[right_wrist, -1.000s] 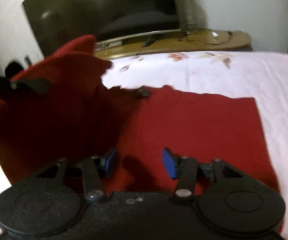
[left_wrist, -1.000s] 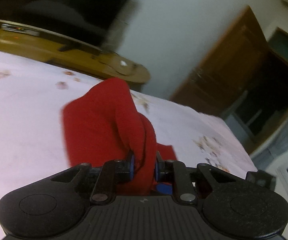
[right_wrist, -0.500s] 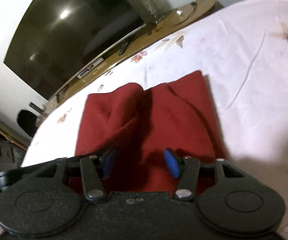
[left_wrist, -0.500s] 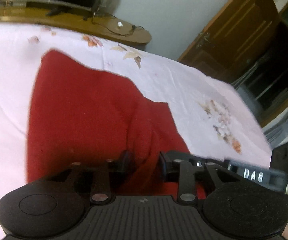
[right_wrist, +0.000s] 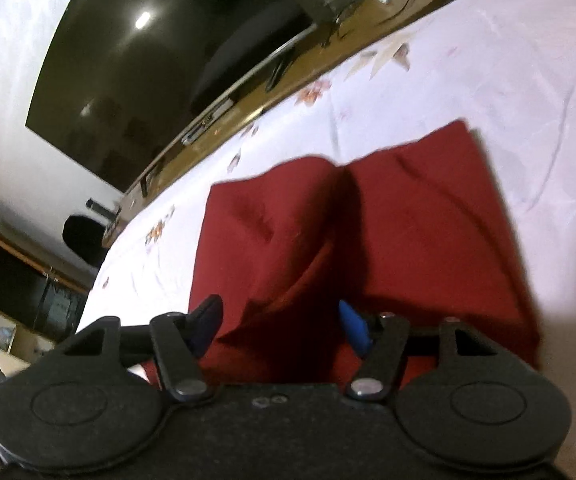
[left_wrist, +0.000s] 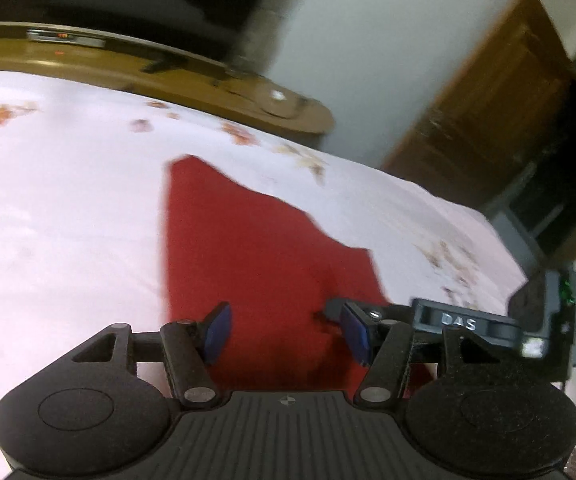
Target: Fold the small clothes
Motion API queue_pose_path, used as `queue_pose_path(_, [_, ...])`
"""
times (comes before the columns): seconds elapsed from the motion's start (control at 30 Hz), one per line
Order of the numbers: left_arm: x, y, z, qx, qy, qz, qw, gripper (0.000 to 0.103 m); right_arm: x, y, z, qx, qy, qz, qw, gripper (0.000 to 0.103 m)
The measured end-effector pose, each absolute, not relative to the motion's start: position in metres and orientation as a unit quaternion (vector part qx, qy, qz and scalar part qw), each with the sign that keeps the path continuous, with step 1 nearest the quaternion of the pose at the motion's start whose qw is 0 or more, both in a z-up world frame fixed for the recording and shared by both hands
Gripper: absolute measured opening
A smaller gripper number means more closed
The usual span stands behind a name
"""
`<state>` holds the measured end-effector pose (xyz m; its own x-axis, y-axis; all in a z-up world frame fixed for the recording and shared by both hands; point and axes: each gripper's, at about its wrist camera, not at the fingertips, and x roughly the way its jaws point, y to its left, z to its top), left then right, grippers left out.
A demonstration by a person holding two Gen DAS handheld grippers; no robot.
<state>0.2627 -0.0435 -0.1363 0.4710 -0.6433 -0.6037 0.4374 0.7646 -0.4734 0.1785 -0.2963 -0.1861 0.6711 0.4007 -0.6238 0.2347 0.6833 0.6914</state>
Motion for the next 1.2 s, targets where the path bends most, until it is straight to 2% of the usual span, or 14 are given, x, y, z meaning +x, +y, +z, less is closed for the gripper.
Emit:
queue_pose_path(0.1, [0.265,-0.033,-0.145,-0.11,0.405,-0.297,0.858,0.059,0.189,-0.287,-0.189,0.384,0.411,0.05,0.825,0.052])
queue_pose_path(0.23, [0.265,-0.031,-0.158,-0.115,0.413,-0.288,0.856,0.059,0.196,-0.281,-0.192,0.363,0.423,0.039,0.83,0.026])
queue_pose_path(0.37, [0.266,-0.039,-0.163,-0.111,0.409,-0.291,0.858,0.059,0.188,-0.285,-0.186,0.364,0.406,0.042,0.837,0.019])
queue_pose_path(0.6, [0.262,-0.058,-0.158,-0.109,0.403,-0.316,0.852,0.059,0.159,-0.295,-0.146,0.322,0.344,0.035,0.882,0.019])
queue_pose_path(0.83, [0.255,-0.082,-0.163,-0.097,0.402,-0.335,0.847,0.059,0.139,-0.337,-0.16,0.335,0.347,-0.021,0.876,0.019])
queue_pose_path(0.9, [0.256,-0.086,-0.165,-0.089,0.406,-0.326,0.849,0.059,0.136,-0.343,-0.168,0.343,0.357,-0.019,0.869,0.021])
queue_pose_path(0.97, [0.257,-0.088,-0.169,-0.08,0.411,-0.322,0.849,0.059,0.134,-0.346,-0.182,0.356,0.39,-0.018,0.849,0.03])
queue_pose_path(1.03, [0.257,-0.086,-0.171,-0.077,0.416,-0.317,0.849,0.059,0.126,-0.347,-0.187,0.343,0.396,-0.044,0.851,0.029])
queue_pose_path(1.2, [0.252,-0.081,-0.163,-0.087,0.407,-0.322,0.851,0.059,0.11,-0.342,-0.153,0.28,0.363,-0.084,0.884,0.034])
